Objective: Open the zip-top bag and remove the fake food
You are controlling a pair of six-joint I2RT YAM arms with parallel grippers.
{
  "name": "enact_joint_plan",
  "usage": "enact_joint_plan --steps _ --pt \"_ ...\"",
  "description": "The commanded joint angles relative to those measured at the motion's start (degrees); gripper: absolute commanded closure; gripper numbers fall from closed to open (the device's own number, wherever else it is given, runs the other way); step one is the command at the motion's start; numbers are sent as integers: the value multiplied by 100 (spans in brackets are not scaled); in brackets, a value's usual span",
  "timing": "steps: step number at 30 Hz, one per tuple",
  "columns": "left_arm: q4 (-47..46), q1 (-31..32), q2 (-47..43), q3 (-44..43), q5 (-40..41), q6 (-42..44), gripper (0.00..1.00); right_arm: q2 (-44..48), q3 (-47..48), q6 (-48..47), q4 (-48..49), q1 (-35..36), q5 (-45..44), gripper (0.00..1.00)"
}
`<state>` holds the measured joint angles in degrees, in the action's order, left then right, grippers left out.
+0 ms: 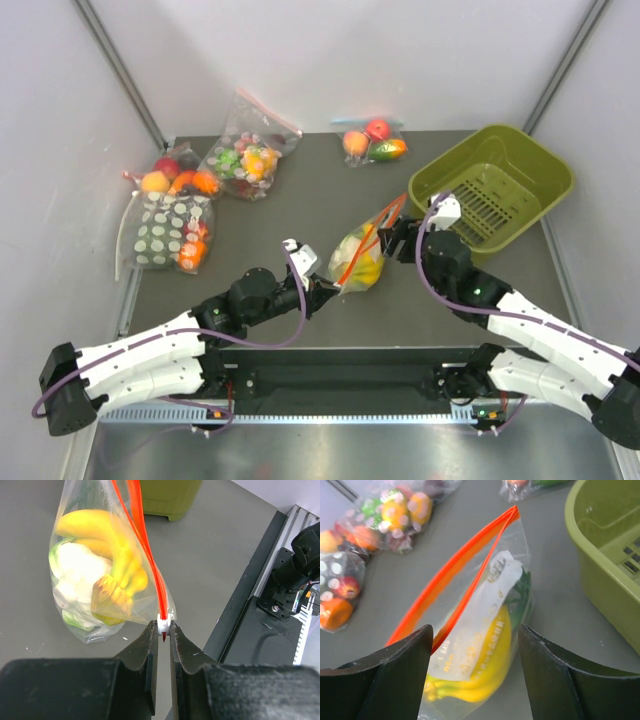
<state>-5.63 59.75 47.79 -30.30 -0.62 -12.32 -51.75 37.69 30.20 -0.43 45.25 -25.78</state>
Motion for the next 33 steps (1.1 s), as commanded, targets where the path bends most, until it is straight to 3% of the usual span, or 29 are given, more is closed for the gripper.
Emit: enact_joint_plan --steps 1,8,11,15,18,19,22,23,25,26,30,33 --pt "-369 55 -7 -28 -96 36 100 -90 -78 118 78 -113 -6 32" --pt "-334 151 230 -125 -219 229 100 -564 10 57 200 -131 108 45" --pt "-316 160 310 -151 -184 282 97 -670 10 -5 367 -131 266 58" --pt "-255 160 406 -230 -105 326 92 -723 36 -5 473 -131 407 86" --pt "-220 160 503 -292 -96 335 82 -661 28 4 421 -122 425 97" --pt "-228 160 538 -309 -87 335 75 -627 10 -5 403 -122 416 100" --pt "-132 160 556 -414 -70 361 66 -468 -112 -14 280 -122 381 100" --pt "-97 160 539 -458 -70 379 57 -364 -148 12 263 -122 363 100" --pt "-52 160 460 -573 -140 379 49 -249 -297 30 219 -122 337 100" --pt "-61 160 424 -590 -175 344 39 -144 -350 56 201 -131 337 100" --pt "-105 151 336 -844 -342 265 29 42 -543 92 131 -122 363 100" --pt "-289 151 458 -995 -211 230 26 147 -666 109 69 -122 363 100"
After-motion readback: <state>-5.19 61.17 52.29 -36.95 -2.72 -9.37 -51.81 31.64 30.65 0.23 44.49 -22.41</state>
